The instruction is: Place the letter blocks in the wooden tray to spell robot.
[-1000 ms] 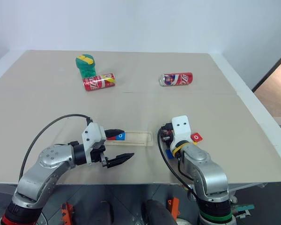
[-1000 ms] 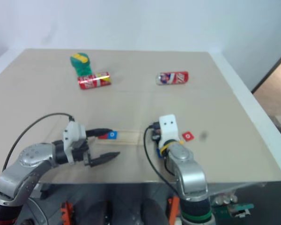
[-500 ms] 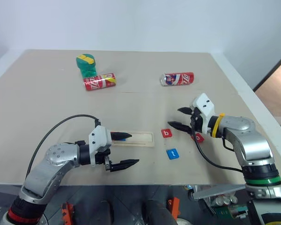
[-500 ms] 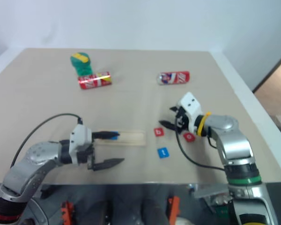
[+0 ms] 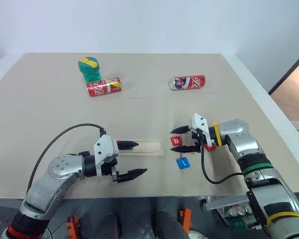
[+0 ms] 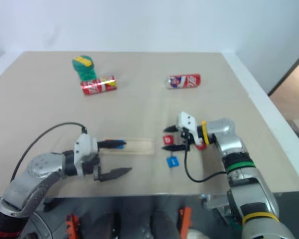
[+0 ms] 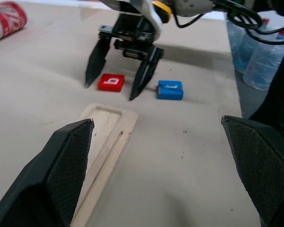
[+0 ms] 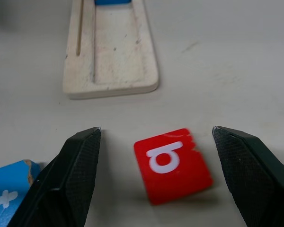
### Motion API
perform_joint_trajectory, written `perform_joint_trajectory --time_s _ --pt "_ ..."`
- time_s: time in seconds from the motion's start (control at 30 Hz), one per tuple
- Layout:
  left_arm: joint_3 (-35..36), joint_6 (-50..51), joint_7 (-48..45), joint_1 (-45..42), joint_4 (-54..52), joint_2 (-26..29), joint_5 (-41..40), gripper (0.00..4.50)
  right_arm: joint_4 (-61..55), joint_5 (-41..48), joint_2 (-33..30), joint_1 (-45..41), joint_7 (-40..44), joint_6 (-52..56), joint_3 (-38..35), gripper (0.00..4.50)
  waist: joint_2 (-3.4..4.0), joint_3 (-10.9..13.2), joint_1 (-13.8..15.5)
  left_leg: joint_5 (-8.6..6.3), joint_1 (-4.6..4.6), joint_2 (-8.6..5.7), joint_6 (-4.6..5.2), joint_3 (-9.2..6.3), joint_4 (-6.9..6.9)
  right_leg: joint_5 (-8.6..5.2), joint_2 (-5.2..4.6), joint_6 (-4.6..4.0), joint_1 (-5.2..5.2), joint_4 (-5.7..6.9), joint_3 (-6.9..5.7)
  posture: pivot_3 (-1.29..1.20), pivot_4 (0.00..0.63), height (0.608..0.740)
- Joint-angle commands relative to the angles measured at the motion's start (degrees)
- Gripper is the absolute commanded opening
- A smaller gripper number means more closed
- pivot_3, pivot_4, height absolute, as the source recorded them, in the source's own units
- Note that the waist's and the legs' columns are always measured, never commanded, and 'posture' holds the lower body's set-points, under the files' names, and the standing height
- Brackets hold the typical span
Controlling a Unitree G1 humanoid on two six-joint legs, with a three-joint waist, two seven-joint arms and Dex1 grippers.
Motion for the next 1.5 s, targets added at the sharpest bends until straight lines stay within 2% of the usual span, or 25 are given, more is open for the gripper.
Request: perform_joint_trajectory --time_s 0.03,0.17,0.2,0.23,0.43,0.57,0.6,0.63,0.73,0.77,0.97,1.2,1.37,1.5 --pt "1.38 0.38 1.31 0.36 -3.3 0.02 -0.67 4.5 0.91 -1.53 0.21 1.13 -2.68 -1.46 -0.65 3.63 0.0 0.0 -0.01 0.0 0.01 0.0 -0.01 0.0 0.01 0.01 0.01 -0.01 0.01 0.0 -0.01 0.0 0.15 0.74" --pt "1.49 0.93 1.97 0.63 -3.68 0.12 -1.03 4.5 -0.16 -2.2 -0.36 2.0 -5.89 1.15 -1.3 3.63 0.0 0.0 -0.01 0.05 0.1 0.04 -0.07 -0.01 0.04 0.05 0.1 -0.01 0.06 0.03 -0.02 0.0 0.15 0.74" --pt "1.49 1.11 2.03 0.59 -3.63 0.1 -1.13 4.5 -1.04 -2.01 -0.43 2.25 -6.42 2.42 -1.5 3.31 0.0 0.0 -0.02 0.07 0.15 0.04 -0.08 -0.01 0.04 0.06 0.1 0.01 0.08 0.05 -0.02 0.0 0.15 0.74" --pt "1.51 1.21 2.07 0.57 -3.6 0.07 -1.17 4.5 -2.38 -1.9 -0.51 2.76 -7.36 4.15 -1.69 3.27 0.0 0.0 -0.02 0.13 0.24 0.03 -0.06 -0.01 0.05 0.07 0.1 0.06 0.14 0.09 -0.02 0.0 0.15 0.74" --pt "0.99 1.43 2.27 -0.08 -2.9 -0.27 -1.21 4.5 -16.58 -1.22 -1.19 9.54 -12.13 15.72 -1.92 3.27 -0.01 -0.02 -0.01 0.54 0.31 0.03 -0.02 0.03 0.05 0.17 0.1 -0.01 0.15 0.13 0.01 0.0 0.15 0.74" --pt "0.79 1.44 1.99 -0.52 -2.49 -0.21 -1.12 4.5 -21.26 -1.62 -1.69 11.86 -13.68 19.78 -1.55 3.27 -0.01 -0.02 0.01 0.56 0.32 0.03 -0.03 0.02 0.04 0.17 0.1 -0.01 0.14 0.14 -0.01 0.0 0.15 0.74" --pt "0.77 1.44 1.94 -0.57 -2.38 -0.2 -1.11 4.5 -21.94 -1.68 -1.78 12.14 -14.08 20.55 -1.57 2.89 -0.01 -0.02 0.01 0.56 0.32 0.03 -0.03 0.03 0.03 0.17 0.1 -0.01 0.14 0.14 -0.01 0.0 0.15 0.74" --pt "0.77 1.44 1.9 -0.61 -2.25 -0.21 -1.1 4.5 -22.54 -1.58 -1.77 12.32 -14.47 21.17 -1.69 2.78 -0.01 -0.02 0.02 0.56 0.32 0.03 -0.03 0.03 0.01 0.16 0.1 0.02 0.12 0.14 0.0 0.0 0.15 0.74" --pt "0.81 1.38 1.88 -0.56 -2.03 -0.23 -1.08 4.5 -24.08 -1.33 -1.73 12.67 -15.11 22.82 -1.88 1.81 -0.02 -0.03 0.04 0.54 0.31 0.03 -0.05 0.0 -0.06 0.19 0.12 0.22 0.12 0.14 -0.03 0.0 0.15 0.74" --pt "0.79 1.32 1.89 -0.58 -1.95 -0.25 -1.02 4.5 -24.54 -1.29 -1.8 12.77 -15.26 23.29 -1.84 1.27 -0.02 -0.03 0.03 0.54 0.31 0.03 -0.05 0.0 -0.06 0.21 0.12 0.22 0.12 0.14 -0.02 0.0 0.15 0.74" --pt "0.96 0.94 2.34 -0.4 -1.69 -0.35 -0.52 4.5 -25.74 -1.35 -2.07 12.83 -16.28 24.36 -1.88 1.23 -0.02 -0.03 0.01 0.57 0.32 0.02 -0.04 0.06 0.01 0.17 0.1 0.04 0.12 0.13 0.05 0.0 0.15 0.74" --pt "6.93 -3.57 7.62 2.73 1.44 -1.17 3.19 4.5 -28.57 0.57 0.42 7.83 -17.97 25.31 -3.16 1.23 -0.02 -0.02 -0.03 0.57 0.31 0.03 -0.04 0.06 0.01 0.18 0.11 0.03 0.09 0.14 0.04 0.0 0.15 0.74" --pt "10.0 -4.44 13.64 7.71 2.24 -3.6 5.81 4.5 -36.31 2.75 6.31 3.25 -15.93 30.22 2.24 1.23 0.04 0.02 -0.48 0.57 0.21 0.15 -0.05 0.09 -0.11 0.36 0.17 0.12 -0.18 0.15 0.07 0.0 0.15 0.74" --pt "10.37 -1.85 17.7 8.8 0.13 -7.04 4.77 4.5 -34.61 0.25 9.93 1.71 -15.3 27.54 7.29 1.23 0.0 0.01 0.05 0.53 0.04 0.21 -0.07 -0.05 -0.15 0.19 0.27 0.13 -0.24 0.22 -0.09 0.0 0.15 0.74"
